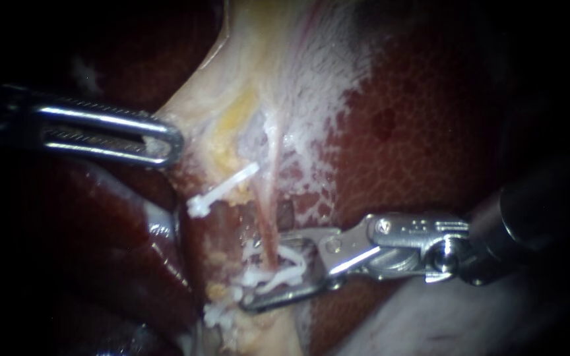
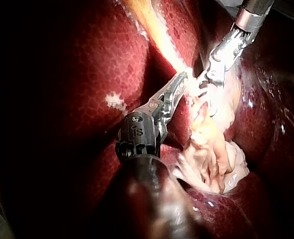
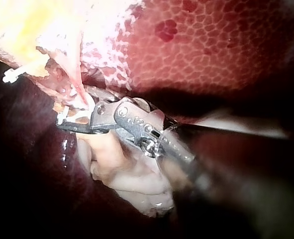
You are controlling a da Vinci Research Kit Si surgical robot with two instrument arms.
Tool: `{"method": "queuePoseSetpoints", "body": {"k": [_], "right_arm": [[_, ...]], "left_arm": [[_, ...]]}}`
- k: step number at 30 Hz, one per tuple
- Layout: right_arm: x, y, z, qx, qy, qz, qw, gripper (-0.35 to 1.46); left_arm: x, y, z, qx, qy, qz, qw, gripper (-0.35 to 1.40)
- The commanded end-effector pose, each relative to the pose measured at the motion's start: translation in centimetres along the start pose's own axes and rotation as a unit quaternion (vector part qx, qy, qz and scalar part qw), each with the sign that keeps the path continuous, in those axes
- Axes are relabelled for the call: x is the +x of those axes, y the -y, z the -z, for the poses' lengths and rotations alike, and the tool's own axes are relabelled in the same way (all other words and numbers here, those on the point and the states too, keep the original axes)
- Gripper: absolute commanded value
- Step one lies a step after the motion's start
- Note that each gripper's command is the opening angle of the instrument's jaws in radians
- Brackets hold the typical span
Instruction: Clipping second clip right tube
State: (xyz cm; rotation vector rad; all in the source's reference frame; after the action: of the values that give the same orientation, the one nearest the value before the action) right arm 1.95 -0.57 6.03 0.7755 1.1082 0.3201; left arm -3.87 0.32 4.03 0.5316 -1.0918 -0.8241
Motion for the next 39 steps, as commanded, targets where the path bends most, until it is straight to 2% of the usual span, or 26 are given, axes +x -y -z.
{"method": "queuePoseSetpoints", "body": {"k": [1,31,34,35,38,39], "right_arm": [[0.01,0.00,0.01,-0.001,0.000,0.000,1.0000,0.56],[-0.03,0.02,0.15,0.003,0.000,-0.014,0.9999,0.39],[-0.02,-0.01,0.15,-0.001,-0.003,-0.026,0.9996,0.19],[-0.02,-0.03,0.16,-0.005,-0.004,-0.032,0.9995,-0.03],[-0.04,-0.10,0.19,-0.021,-0.011,-0.048,0.9986,-0.35],[-0.05,-0.12,0.21,-0.021,-0.011,-0.048,0.9986,-0.35]], "left_arm": [[0.00,0.00,0.00,0.000,0.000,0.000,1.0000,-0.35],[0.03,0.00,0.00,-0.001,0.000,-0.001,1.0000,-0.35],[0.03,0.00,-0.01,-0.001,0.000,-0.001,1.0000,-0.35],[0.03,0.00,-0.01,-0.001,0.000,-0.001,1.0000,-0.35],[0.03,0.00,-0.01,-0.001,0.000,-0.001,1.0000,-0.35],[0.03,0.00,-0.01,-0.001,0.000,-0.001,1.0000,-0.35]]}}
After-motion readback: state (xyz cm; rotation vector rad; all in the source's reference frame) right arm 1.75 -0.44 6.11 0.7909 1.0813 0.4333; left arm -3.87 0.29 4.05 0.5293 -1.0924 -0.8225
